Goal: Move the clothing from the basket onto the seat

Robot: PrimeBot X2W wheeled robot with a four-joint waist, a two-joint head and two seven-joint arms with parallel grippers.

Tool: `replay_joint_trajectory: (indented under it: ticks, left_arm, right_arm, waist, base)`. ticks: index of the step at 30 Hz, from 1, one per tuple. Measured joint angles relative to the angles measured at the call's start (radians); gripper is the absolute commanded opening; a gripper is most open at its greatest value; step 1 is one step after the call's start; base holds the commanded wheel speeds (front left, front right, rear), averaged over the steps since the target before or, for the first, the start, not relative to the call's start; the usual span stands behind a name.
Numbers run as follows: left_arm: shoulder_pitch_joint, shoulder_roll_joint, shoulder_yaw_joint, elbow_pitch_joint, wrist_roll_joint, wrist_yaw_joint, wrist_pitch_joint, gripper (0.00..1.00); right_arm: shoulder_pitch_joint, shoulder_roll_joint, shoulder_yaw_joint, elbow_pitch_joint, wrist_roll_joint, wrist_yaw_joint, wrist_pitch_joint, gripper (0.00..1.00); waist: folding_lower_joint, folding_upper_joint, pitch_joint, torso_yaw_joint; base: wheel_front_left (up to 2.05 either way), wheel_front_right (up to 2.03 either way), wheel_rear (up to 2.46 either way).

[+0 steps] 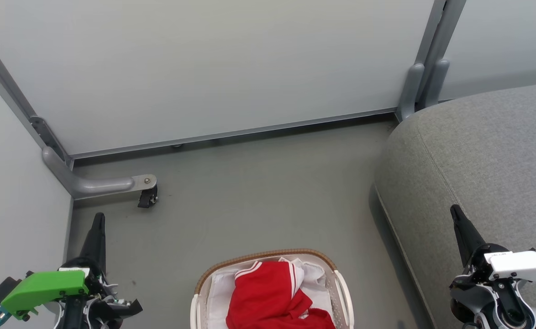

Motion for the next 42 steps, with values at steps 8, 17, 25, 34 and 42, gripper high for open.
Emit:
replay_joint_trajectory:
  ticks: [8, 17, 25, 34, 42]
  left_arm:
    - [0.0, 0.0, 0.0, 0.0, 0.0, 0.0, 0.0, 0.0]
    - [0.0, 0.0, 0.0, 0.0, 0.0, 0.0, 0.0, 0.0]
    - [0.0, 0.0, 0.0, 0.0, 0.0, 0.0, 0.0, 0.0]
    - [0.0, 0.0, 0.0, 0.0, 0.0, 0.0, 0.0, 0.0]
    - [0.0, 0.0, 0.0, 0.0, 0.0, 0.0, 0.0, 0.0]
  right_arm:
    - [0.0, 0.0, 0.0, 0.0, 0.0, 0.0, 0.0, 0.0]
    - [0.0, 0.0, 0.0, 0.0, 0.0, 0.0, 0.0, 0.0]
    - [0.0, 0.0, 0.0, 0.0, 0.0, 0.0, 0.0, 0.0]
    - [0.0, 0.0, 0.0, 0.0, 0.0, 0.0, 0.0, 0.0]
    - [0.0, 0.0, 0.0, 0.0, 0.0, 0.0, 0.0, 0.0]
  waist:
    - [0.0, 0.0, 0.0, 0.0]
    - [0.0, 0.0, 0.0, 0.0]
    - [0.0, 0.0, 0.0, 0.0]
    - [0.0, 0.0, 0.0, 0.0]
    - [0.0, 0.0, 0.0, 0.0]
  base:
    - [0.0, 0.0, 0.0]
    - [0.0, 0.0, 0.0]
    - [0.0, 0.0, 0.0]
    - [0.0, 0.0, 0.0]
    - [0.0, 0.0, 0.0]
